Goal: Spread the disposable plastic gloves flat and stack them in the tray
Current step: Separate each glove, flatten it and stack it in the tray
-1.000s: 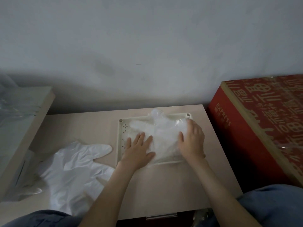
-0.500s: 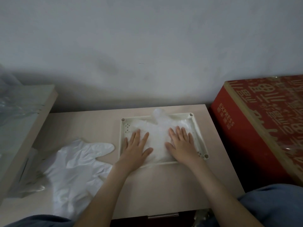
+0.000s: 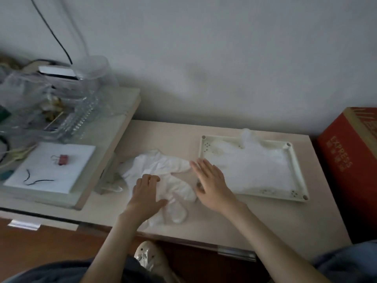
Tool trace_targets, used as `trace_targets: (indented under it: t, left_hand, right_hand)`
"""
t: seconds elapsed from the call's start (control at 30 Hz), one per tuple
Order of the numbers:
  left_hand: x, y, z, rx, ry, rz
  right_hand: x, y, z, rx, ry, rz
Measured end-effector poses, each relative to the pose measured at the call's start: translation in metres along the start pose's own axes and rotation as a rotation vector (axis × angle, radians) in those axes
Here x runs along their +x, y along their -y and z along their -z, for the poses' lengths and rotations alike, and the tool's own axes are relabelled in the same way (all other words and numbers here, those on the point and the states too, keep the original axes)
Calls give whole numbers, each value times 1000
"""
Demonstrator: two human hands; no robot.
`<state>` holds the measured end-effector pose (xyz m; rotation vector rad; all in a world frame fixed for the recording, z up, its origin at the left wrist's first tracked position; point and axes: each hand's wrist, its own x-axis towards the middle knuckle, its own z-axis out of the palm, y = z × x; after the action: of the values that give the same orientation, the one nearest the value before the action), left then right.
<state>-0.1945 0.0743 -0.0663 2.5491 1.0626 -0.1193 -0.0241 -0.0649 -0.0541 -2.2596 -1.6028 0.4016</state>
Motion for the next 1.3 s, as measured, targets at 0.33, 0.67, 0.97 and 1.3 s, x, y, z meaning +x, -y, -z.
trace_targets:
  t: [0.33, 0.67, 0.97, 1.3]
  left_hand:
    - [4, 3, 19, 15, -86, 51]
    - [2, -10, 16, -3, -114, -151]
    - [14, -15, 8, 166, -84, -111]
    - [-1, -40, 72, -935, -166, 62]
  right_hand:
    - [26, 40, -23, 39, -15, -94]
    - [26, 22, -7, 261, -113, -250]
    - [17, 7, 7, 348, -111, -263]
    - [24, 11, 22, 1193, -163, -435]
